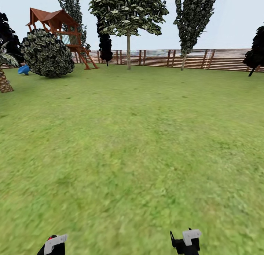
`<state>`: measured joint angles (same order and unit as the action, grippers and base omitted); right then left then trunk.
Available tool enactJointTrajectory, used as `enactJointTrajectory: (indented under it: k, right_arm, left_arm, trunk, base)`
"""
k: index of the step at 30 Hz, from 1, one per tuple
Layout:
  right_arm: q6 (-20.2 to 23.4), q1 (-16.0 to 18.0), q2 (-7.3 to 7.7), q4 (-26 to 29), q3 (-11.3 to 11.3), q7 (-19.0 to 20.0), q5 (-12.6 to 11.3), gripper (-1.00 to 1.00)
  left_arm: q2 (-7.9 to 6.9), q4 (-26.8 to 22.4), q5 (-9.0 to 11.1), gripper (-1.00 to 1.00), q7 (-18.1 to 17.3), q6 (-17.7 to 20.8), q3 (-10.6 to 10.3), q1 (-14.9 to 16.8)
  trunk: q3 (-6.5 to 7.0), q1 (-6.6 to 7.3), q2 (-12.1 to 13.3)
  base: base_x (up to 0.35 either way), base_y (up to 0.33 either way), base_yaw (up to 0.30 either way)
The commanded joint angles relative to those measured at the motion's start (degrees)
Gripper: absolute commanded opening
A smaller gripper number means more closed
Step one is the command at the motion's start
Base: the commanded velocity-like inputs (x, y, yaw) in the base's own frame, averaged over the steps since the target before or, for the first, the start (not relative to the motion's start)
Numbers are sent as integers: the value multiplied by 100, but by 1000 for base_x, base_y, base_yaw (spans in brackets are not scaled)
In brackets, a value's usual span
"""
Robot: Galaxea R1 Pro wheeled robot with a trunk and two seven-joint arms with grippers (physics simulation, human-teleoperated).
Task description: In the garden, pick up the pesticide atomizer on the floor and spray pesticide onto both trees until each tree trunk is fully covered.
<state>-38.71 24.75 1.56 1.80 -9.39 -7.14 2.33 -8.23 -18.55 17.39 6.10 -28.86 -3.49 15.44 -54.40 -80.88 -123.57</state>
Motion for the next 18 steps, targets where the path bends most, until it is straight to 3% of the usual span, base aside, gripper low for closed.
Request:
enactJointTrajectory:
  k: [1,18]
  right_arm:
    - [-5,3,2,-4,-46,-60,26,100]
    - [-5,3,-6,-4,-54,-60,30,100]
  left_arm:
    - [-4,0,10,-100,40,-15,-38,3]
    - [5,1,10,-100,40,-14,-38,3]
  trunk:
    - [-5,-3,-2]
    - [-5,-3,-2]
  base:
    - [340,0,0]
    - [340,0,0]
